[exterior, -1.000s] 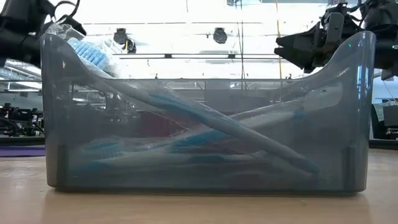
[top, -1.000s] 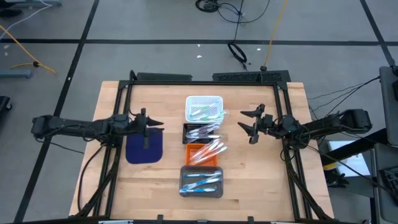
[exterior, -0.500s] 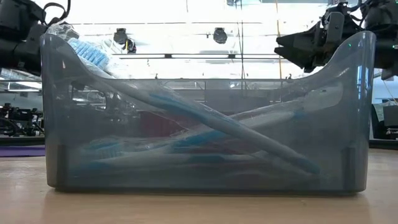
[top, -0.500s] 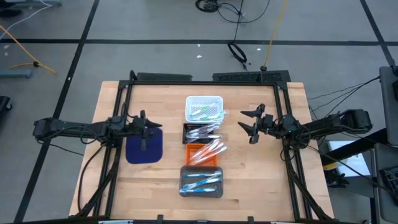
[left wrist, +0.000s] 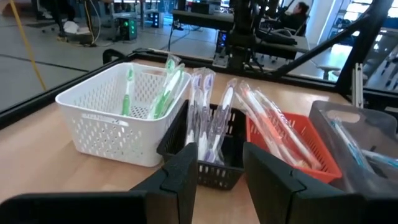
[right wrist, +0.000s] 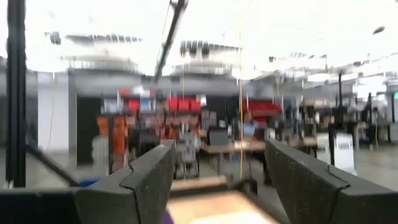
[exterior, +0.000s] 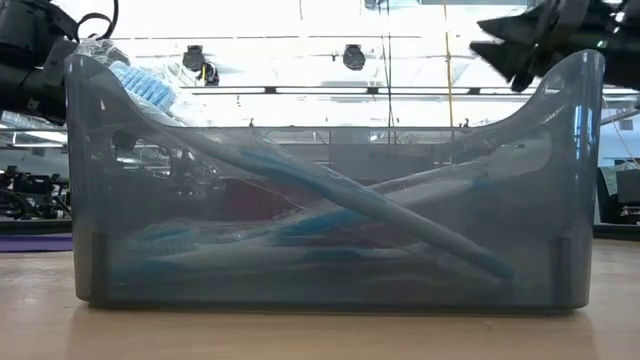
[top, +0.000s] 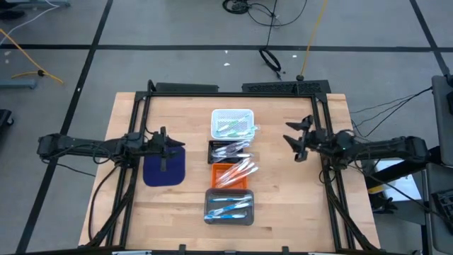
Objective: Pick & Place Toothbrushes
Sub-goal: Return to Home Position
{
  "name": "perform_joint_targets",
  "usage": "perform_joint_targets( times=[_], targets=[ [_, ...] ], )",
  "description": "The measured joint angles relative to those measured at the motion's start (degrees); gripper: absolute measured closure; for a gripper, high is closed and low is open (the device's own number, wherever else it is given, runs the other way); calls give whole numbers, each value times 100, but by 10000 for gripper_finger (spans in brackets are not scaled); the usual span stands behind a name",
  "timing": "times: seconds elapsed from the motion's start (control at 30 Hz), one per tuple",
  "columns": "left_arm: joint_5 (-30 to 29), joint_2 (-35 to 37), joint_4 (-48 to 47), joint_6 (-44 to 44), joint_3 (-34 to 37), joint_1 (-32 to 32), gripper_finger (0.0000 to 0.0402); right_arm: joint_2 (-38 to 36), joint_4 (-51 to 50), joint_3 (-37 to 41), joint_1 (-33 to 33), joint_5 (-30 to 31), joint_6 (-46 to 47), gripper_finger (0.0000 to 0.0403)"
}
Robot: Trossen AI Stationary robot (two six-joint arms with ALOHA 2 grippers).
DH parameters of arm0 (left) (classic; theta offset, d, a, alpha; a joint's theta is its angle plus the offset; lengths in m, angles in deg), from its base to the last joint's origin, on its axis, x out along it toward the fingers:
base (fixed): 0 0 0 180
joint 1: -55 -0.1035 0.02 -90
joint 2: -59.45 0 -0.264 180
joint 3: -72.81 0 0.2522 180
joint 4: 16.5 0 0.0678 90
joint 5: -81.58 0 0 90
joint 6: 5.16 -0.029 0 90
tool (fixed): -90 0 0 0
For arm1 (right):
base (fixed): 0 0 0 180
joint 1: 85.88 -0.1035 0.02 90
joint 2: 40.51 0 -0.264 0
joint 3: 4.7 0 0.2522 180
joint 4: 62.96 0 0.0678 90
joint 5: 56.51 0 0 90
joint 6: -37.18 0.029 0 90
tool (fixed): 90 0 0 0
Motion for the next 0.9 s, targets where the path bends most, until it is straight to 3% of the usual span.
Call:
perform_joint_targets(
  times=[0.23,0.63,0.9],
  targets=[
    [-2,0,-2,0,0,0,272,-1128,-40,0,0,0,0,161],
    [-3,0,-2,2,0,0,272,-2287,-243,4,0,0,89,160],
    [-6,0,23,7,-2,0,272,-2897,-2984,4,0,-480,930,160]
  ],
)
